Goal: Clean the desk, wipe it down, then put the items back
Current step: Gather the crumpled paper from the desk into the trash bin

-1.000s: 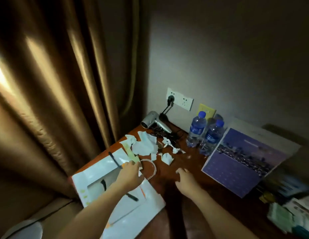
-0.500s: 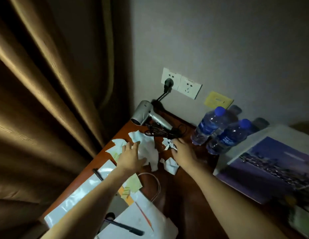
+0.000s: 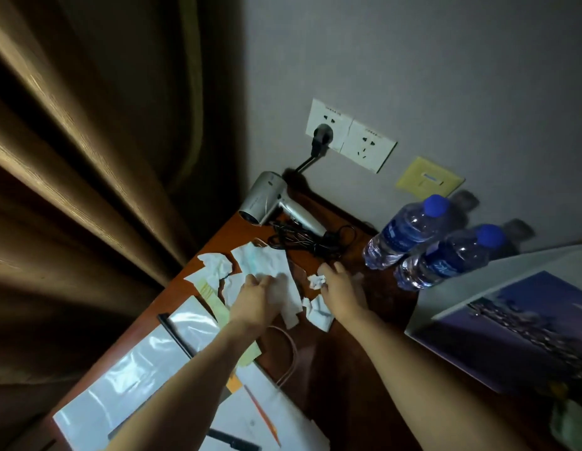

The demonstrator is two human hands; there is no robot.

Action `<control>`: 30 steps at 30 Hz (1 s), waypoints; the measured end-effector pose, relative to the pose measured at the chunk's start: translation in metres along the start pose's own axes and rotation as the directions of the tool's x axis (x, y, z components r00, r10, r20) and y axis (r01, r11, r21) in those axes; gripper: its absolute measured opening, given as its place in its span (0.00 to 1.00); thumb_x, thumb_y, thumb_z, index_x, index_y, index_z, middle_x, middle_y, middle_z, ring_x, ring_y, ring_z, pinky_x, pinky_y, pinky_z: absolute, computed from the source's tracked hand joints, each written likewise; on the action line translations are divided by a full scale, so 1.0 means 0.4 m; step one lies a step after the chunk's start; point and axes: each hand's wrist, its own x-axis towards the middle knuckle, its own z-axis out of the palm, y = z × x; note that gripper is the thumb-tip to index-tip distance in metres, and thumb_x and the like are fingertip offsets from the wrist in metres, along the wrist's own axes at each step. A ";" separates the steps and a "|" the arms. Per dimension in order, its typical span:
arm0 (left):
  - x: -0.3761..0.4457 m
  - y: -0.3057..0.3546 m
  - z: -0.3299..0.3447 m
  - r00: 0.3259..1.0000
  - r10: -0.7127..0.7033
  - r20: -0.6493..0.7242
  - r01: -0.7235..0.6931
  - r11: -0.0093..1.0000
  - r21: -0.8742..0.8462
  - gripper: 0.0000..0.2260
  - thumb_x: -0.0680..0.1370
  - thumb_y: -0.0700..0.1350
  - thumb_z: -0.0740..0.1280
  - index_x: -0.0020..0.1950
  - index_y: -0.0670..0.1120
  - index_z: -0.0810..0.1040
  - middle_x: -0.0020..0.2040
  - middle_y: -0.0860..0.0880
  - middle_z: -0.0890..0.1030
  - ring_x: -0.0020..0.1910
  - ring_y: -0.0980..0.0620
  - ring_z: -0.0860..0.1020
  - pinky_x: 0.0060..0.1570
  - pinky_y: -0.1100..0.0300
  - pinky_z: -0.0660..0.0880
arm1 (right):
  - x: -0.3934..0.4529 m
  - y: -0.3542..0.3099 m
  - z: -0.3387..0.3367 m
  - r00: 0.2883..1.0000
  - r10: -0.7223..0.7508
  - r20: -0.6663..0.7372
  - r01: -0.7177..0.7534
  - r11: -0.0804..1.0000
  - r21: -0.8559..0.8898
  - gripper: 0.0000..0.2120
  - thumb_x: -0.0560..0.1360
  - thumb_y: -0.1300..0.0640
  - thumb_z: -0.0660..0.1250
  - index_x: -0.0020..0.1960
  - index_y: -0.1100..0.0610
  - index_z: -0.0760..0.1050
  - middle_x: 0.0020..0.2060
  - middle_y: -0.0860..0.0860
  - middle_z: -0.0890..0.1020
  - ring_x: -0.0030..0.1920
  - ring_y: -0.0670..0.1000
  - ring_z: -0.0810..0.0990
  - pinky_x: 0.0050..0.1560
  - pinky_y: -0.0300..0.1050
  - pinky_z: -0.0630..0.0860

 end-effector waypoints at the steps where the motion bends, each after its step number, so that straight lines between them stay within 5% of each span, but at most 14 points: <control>1: -0.001 0.001 0.004 1.000 -0.030 -0.006 0.030 0.999 -0.035 0.17 0.77 0.45 0.65 0.65 0.47 0.69 0.58 0.44 0.67 0.58 0.42 0.73 0.50 0.56 0.73 | -0.005 0.002 0.002 1.000 -0.005 -0.013 0.005 1.000 0.028 0.12 0.78 0.61 0.60 0.62 0.55 0.71 0.62 0.53 0.71 0.59 0.54 0.74 0.46 0.40 0.68; 7: -0.020 0.014 0.024 0.991 0.012 -0.133 -0.011 1.000 0.007 0.08 0.77 0.44 0.65 0.52 0.41 0.76 0.56 0.44 0.68 0.53 0.45 0.72 0.46 0.57 0.73 | -0.065 0.032 0.005 0.985 0.010 -0.175 0.037 0.964 0.264 0.06 0.76 0.61 0.65 0.51 0.61 0.75 0.57 0.55 0.71 0.56 0.55 0.75 0.46 0.37 0.68; 10: -0.034 0.028 0.021 0.983 0.055 -0.175 -0.046 0.997 0.058 0.06 0.76 0.42 0.65 0.48 0.40 0.76 0.58 0.43 0.68 0.53 0.44 0.71 0.43 0.55 0.72 | -0.095 0.058 0.011 0.971 0.116 -0.211 -0.015 0.904 0.427 0.04 0.74 0.62 0.69 0.44 0.63 0.75 0.57 0.57 0.73 0.64 0.57 0.72 0.48 0.37 0.68; 12: -0.039 0.039 0.015 0.983 0.060 -0.172 -0.052 0.997 0.048 0.05 0.75 0.40 0.64 0.46 0.39 0.75 0.56 0.42 0.69 0.52 0.43 0.71 0.41 0.56 0.70 | -0.119 0.066 0.022 0.982 0.067 -0.179 0.013 0.912 0.410 0.06 0.73 0.60 0.70 0.42 0.63 0.76 0.58 0.56 0.74 0.67 0.56 0.70 0.48 0.36 0.68; 17: -0.048 0.056 0.007 0.983 0.069 -0.168 -0.069 0.998 0.007 0.04 0.74 0.36 0.61 0.44 0.36 0.73 0.47 0.38 0.76 0.48 0.38 0.74 0.40 0.52 0.69 | -0.157 0.044 0.064 0.985 -0.145 -0.098 0.164 0.959 0.231 0.09 0.67 0.56 0.75 0.36 0.62 0.80 0.56 0.58 0.78 0.52 0.60 0.79 0.41 0.41 0.75; 21: -0.072 0.063 0.013 0.977 -0.002 -0.211 -0.011 0.998 -0.063 0.07 0.76 0.35 0.57 0.53 0.40 0.70 0.51 0.40 0.76 0.51 0.42 0.72 0.46 0.51 0.70 | -0.149 0.034 0.085 0.988 -0.148 0.035 0.138 0.970 0.200 0.08 0.74 0.59 0.68 0.46 0.65 0.79 0.64 0.58 0.70 0.62 0.59 0.72 0.57 0.43 0.71; 25: -0.102 0.056 0.000 0.973 -0.029 -0.227 -0.007 0.988 -0.155 0.12 0.77 0.36 0.57 0.61 0.42 0.68 0.56 0.39 0.74 0.54 0.41 0.72 0.48 0.51 0.71 | -0.155 0.020 0.065 0.982 -0.141 0.123 0.118 0.977 0.178 0.08 0.76 0.64 0.64 0.54 0.65 0.75 0.61 0.58 0.71 0.64 0.56 0.69 0.61 0.42 0.67; 30: -0.133 0.025 -0.037 0.941 -0.035 -0.336 -0.024 0.985 -0.172 0.11 0.77 0.45 0.63 0.58 0.43 0.72 0.53 0.43 0.73 0.54 0.45 0.71 0.51 0.52 0.72 | -0.179 0.001 0.042 0.986 -0.078 0.146 0.037 0.963 0.265 0.26 0.76 0.68 0.62 0.71 0.56 0.61 0.72 0.56 0.60 0.68 0.57 0.70 0.61 0.42 0.69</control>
